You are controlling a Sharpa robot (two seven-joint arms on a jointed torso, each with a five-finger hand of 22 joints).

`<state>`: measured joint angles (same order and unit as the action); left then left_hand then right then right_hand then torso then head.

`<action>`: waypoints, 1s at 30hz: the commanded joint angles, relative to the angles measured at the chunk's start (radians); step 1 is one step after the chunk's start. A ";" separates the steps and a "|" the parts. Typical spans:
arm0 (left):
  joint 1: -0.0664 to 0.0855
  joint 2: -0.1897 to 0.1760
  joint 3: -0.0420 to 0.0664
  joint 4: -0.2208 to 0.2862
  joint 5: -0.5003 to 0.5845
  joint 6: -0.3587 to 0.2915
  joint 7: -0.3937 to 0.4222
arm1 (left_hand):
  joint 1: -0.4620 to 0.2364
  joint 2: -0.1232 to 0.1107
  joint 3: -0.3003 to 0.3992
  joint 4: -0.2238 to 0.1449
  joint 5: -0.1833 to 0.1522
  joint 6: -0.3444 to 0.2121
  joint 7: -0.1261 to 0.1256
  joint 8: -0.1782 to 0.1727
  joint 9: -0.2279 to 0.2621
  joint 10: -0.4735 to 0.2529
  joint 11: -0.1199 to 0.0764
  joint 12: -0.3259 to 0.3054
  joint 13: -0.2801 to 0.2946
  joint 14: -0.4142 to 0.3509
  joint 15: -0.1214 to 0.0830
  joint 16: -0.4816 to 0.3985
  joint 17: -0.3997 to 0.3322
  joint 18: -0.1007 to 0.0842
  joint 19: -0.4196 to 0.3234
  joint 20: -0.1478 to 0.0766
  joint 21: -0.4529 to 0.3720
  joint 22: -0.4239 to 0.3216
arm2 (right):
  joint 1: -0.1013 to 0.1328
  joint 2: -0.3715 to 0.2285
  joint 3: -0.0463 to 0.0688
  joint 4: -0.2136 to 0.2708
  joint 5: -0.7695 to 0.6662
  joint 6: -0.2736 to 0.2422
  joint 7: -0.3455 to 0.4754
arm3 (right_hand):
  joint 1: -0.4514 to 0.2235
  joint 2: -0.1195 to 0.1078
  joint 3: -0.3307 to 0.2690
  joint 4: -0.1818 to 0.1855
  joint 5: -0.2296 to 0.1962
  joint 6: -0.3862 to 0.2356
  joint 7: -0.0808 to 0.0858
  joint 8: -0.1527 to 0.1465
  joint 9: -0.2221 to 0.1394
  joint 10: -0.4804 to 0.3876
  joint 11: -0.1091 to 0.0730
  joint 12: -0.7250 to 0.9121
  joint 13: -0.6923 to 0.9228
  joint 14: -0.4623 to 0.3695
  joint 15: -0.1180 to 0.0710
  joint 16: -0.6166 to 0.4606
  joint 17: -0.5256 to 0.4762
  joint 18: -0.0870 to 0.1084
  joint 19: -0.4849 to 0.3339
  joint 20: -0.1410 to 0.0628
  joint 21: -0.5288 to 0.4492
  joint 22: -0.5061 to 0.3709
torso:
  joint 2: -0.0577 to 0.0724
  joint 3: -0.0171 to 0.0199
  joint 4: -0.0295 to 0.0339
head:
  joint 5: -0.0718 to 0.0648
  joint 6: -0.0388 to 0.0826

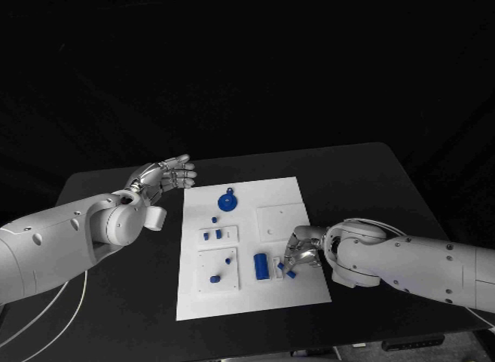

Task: Assemble the parts on the task board

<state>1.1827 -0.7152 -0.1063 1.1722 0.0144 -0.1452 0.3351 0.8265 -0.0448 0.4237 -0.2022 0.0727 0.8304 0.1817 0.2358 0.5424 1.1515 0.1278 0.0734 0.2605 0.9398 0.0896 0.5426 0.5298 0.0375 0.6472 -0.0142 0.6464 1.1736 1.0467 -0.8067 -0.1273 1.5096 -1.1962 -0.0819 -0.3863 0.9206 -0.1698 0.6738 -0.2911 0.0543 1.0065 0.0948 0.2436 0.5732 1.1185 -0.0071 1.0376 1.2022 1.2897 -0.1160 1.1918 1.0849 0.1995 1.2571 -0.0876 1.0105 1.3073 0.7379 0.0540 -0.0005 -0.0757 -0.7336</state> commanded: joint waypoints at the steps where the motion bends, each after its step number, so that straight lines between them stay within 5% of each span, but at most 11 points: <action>1: 0.001 0.001 0.001 0.002 -0.002 0.013 0.004 | 0.004 0.009 0.005 -0.001 0.000 -0.009 0.000 0.004 -0.001 -0.007 0.002 -0.001 -0.002 0.007 0.002 -0.006 0.002 0.013 -0.002 0.006 -0.004 0.001 | -0.008 0.000 -0.007 -0.007 -0.022 0.049 -0.014 | 0.004 -0.005 0.002 0.006 -0.005 -0.003 0.009 0.002 -0.003 -0.006 -0.001 0.007 -0.002 -0.006 0.001 -0.005 0.001 0.062 -0.003 0.005 0.005 0.018 | 0.000 -0.0007 0.0005 | 0.000 0.000; 10: 0.001 0.001 0.001 0.002 -0.003 0.013 0.003 | 0.004 0.009 0.005 -0.001 0.001 -0.009 0.000 0.004 -0.001 -0.007 0.002 -0.001 -0.002 0.007 0.002 -0.007 0.002 0.013 -0.002 0.006 -0.004 0.001 | -0.011 0.002 -0.009 -0.006 -0.008 0.075 -0.008 | -0.024 -0.022 -0.010 0.025 -0.005 -0.003 0.010 0.002 -0.005 -0.006 0.000 0.008 -0.006 -0.005 0.002 -0.006 0.001 0.062 -0.003 0.013 0.005 0.016 | 0.000 -0.0014 0.0010 | -0.001 -0.001; 23: 0.001 0.001 0.001 0.002 -0.003 0.013 0.003 | 0.006 0.014 0.007 -0.001 0.002 -0.009 0.000 0.005 -0.002 -0.007 0.002 -0.001 -0.002 0.008 0.002 -0.008 0.004 0.013 -0.002 0.006 -0.004 0.002 | -0.022 0.013 -0.012 -0.017 0.002 0.089 -0.001 | -0.038 -0.017 -0.010 0.039 -0.005 -0.002 0.009 0.003 -0.006 -0.007 0.000 0.008 -0.008 -0.006 0.002 -0.007 0.001 0.062 -0.004 0.015 0.005 0.016 | 0.000 -0.0005 0.0005 | 0.001 -0.005; 30: 0.001 0.001 0.001 0.001 -0.004 0.013 0.003 | 0.007 0.016 0.007 -0.001 0.004 -0.010 0.000 0.005 -0.002 -0.008 0.002 -0.001 -0.002 0.008 0.002 -0.008 0.005 0.013 -0.002 0.006 -0.004 0.003 | -0.022 0.014 -0.012 -0.022 0.003 0.087 0.007 | -0.028 0.065 0.013 0.041 -0.005 0.018 0.003 0.014 -0.004 -0.002 -0.006 0.012 -0.010 -0.004 -0.002 -0.006 0.002 0.062 -0.005 0.016 0.007 0.017 | 0.000 -0.0001 -0.0002 | 0.002 -0.005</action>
<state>1.1825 -0.7155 -0.1063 1.1714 0.0136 -0.1451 0.3315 0.8344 -0.0369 0.4241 -0.2027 0.0727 0.8304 0.1817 0.2355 0.5415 1.1516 0.1278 0.0734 0.2597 0.9398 0.0896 0.5387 0.5336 0.0375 0.6472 -0.0142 0.6464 1.1753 1.0389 -0.7932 -0.1277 1.4958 -1.1871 -0.0493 -0.3577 0.8915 -0.1081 0.6855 -0.2514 0.0543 1.0190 0.0990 0.2524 0.5997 1.1186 -0.0072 1.0460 1.1931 1.2901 -0.1156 1.1881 1.0859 0.2003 1.2539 -0.0768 1.0111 1.3080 0.7383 0.0533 0.0001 -0.0734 -0.7385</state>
